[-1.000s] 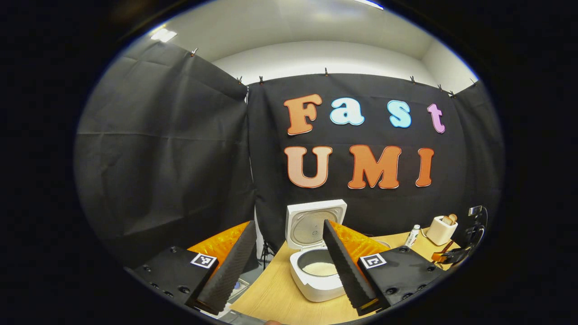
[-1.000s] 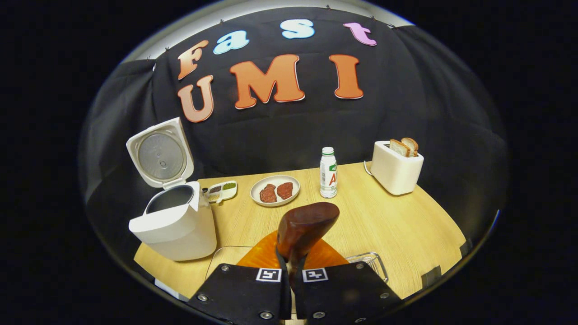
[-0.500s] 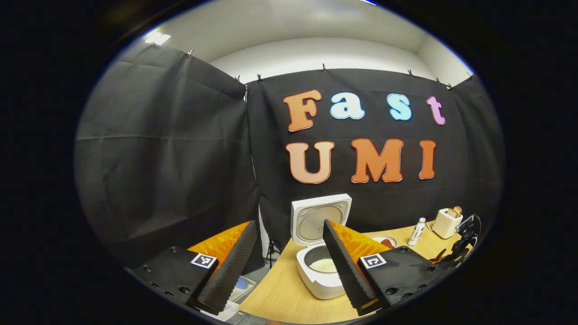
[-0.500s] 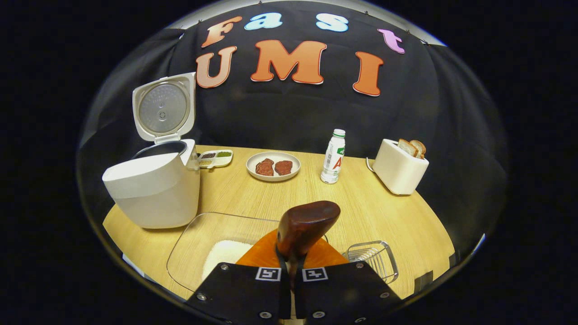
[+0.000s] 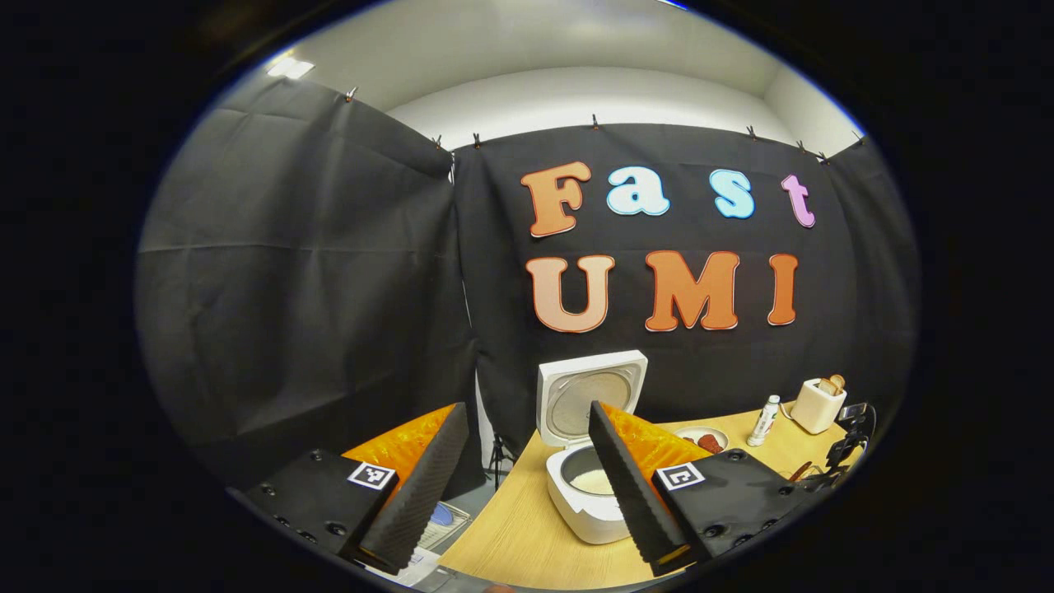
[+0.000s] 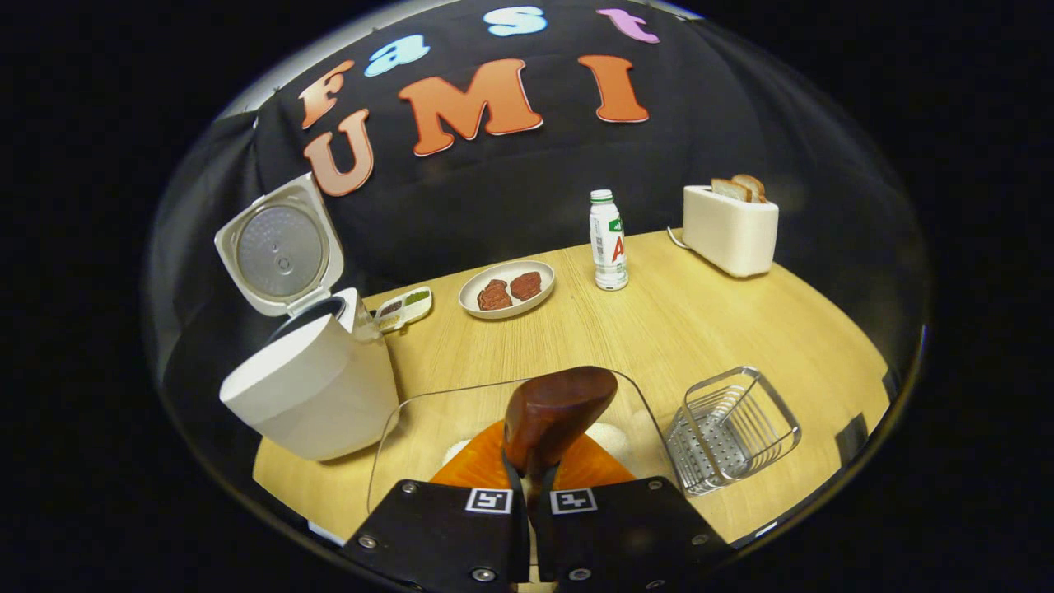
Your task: Close the left gripper, press the button to open the rice cooker; take a wooden spoon from the chopstick holder with the right hand, scoop a spoonful of rice and pour it into the rice cooker, then put the wooden spoon back into the chopstick holder.
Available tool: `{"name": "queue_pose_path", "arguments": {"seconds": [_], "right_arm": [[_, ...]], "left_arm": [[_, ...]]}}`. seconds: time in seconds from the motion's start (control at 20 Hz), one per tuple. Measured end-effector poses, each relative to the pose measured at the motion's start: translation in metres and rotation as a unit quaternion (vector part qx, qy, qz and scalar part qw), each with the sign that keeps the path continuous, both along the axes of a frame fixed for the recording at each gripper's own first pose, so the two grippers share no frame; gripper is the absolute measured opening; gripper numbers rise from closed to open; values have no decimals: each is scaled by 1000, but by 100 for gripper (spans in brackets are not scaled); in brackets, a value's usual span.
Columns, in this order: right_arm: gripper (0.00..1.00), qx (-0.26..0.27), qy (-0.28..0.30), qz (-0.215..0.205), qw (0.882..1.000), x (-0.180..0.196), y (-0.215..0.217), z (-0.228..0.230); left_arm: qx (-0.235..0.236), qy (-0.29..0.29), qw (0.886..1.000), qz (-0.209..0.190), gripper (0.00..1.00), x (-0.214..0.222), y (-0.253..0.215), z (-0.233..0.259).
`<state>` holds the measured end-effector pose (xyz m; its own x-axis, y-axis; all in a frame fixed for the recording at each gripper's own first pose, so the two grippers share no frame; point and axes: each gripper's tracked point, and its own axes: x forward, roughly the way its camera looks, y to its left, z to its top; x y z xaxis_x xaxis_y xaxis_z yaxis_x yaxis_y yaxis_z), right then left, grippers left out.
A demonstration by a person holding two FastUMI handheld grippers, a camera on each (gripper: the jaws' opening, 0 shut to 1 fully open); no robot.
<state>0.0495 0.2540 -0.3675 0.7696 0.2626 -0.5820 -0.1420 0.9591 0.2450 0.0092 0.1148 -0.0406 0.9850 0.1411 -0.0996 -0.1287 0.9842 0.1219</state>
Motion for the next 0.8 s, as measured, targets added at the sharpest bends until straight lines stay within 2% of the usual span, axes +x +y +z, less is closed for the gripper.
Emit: {"name": "queue_pose_path", "arguments": {"seconds": [0.15,0.35,0.5,0.8], "right_arm": [[3,43,20,-6,999,-3,13,-2],[3,111,61,-21,992,-8,29,-14],[3,138,81,-38,986,-5,26,-17],[3,229,147,-91,958,-11,16,-25]], "left_arm": [[2,6,1000,2,100,1,1,-4],[3,8,1000,2,100,2,1,-3],[4,9,1000,2,100,0,0,-4],[-4,11,1000,-1,100,-3,-5,-7]]}}
